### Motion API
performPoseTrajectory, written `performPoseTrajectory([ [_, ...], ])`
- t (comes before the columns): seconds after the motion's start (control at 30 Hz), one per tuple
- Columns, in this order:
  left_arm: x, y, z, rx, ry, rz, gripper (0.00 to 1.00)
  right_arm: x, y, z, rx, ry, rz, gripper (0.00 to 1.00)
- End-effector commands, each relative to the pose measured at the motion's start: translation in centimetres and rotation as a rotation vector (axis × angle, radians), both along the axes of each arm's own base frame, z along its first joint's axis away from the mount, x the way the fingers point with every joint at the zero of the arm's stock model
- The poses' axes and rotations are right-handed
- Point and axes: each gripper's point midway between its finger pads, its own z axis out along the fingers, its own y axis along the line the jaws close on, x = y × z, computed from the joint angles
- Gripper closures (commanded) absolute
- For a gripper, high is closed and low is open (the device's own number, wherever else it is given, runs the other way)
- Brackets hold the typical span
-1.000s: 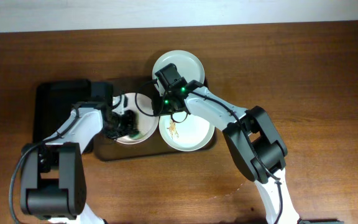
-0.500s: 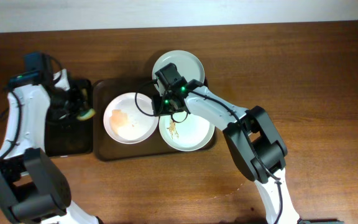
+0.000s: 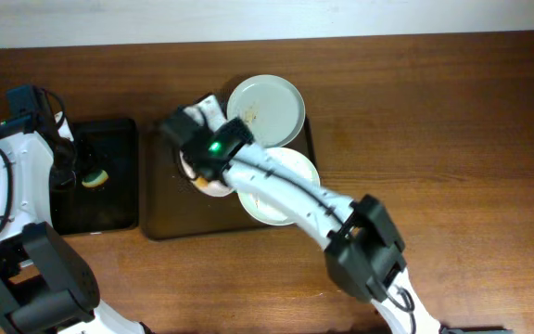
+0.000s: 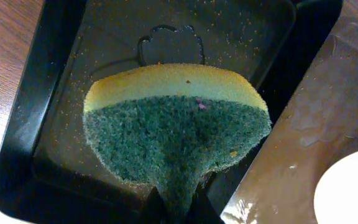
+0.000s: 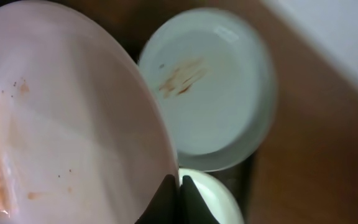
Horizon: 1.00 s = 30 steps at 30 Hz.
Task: Clean dirty plates on tray and stack at the side
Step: 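Lift the left white plate with the right gripper and carry it right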
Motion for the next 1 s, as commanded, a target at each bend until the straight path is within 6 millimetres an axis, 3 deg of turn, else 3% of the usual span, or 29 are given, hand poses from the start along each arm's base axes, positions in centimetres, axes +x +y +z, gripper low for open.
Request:
performPoseTrajectory([
  [0.0, 0.2, 0.3, 0.2, 0.015, -0.003, -0.009, 0.94, -0.7, -1.6, 8.6, -0.221, -0.391, -0.125, 0.96],
  [0.07, 0.2, 0.3, 0.2, 0.015, -0.004, -0.009, 0.94, -2.3, -1.1, 11.2, -0.298, -0.525, -0.154, 0.96],
  [0.13, 0.2, 0.3, 0.1, 0.015, -0.004, -0.009, 0.94, -3.4, -0.3, 12.2, -0.316, -0.582, -0.156, 0.96],
  [0.3, 0.2, 0.3, 0.1, 0.015, -0.003, -0.008, 0.94, -4.6, 0.8, 12.5, -0.31, -0.603, -0.134, 0.96],
  [0.37, 0.2, 0.3, 0.1, 0.015, -0.003, -0.009, 0.94, -4.0, 0.6, 11.9, -0.266, -0.566, -0.133, 0.96],
  [0.43, 0.2, 0.3, 0.1, 0.014, -0.003, -0.009, 0.94, -3.0, -0.1, 10.5, -0.153, -0.407, -0.091, 0.96],
  [0.5, 0.2, 0.3, 0.1, 0.014, -0.002, -0.009, 0.94, -2.2, -2.3, 10.8, 0.026, -0.273, -0.122, 0.96],
  [0.6, 0.2, 0.3, 0.1, 0.014, -0.003, -0.009, 0.94, -1.0, -8.2, 13.8, 0.306, -0.07, -0.157, 0.96],
  [0.7, 0.2, 0.3, 0.1, 0.014, -0.003, -0.009, 0.94, -0.7, -18.4, 14.9, 0.524, 0.12, -0.306, 0.96],
  [0.8, 0.2, 0.3, 0.1, 0.015, -0.004, -0.009, 0.94, -1.0, -29.9, 12.6, 0.574, 0.223, -0.59, 0.96],
  [0.87, 0.3, 0.3, 0.2, 0.015, -0.005, -0.009, 0.94, -1.5, -35.7, 10.0, 0.574, 0.257, -0.745, 0.96],
  [0.97, 0.4, 0.4, 0.2, 0.018, -0.011, -0.009, 0.94, -3.0, -41.8, 4.6, 0.571, 0.314, -0.927, 0.96],
])
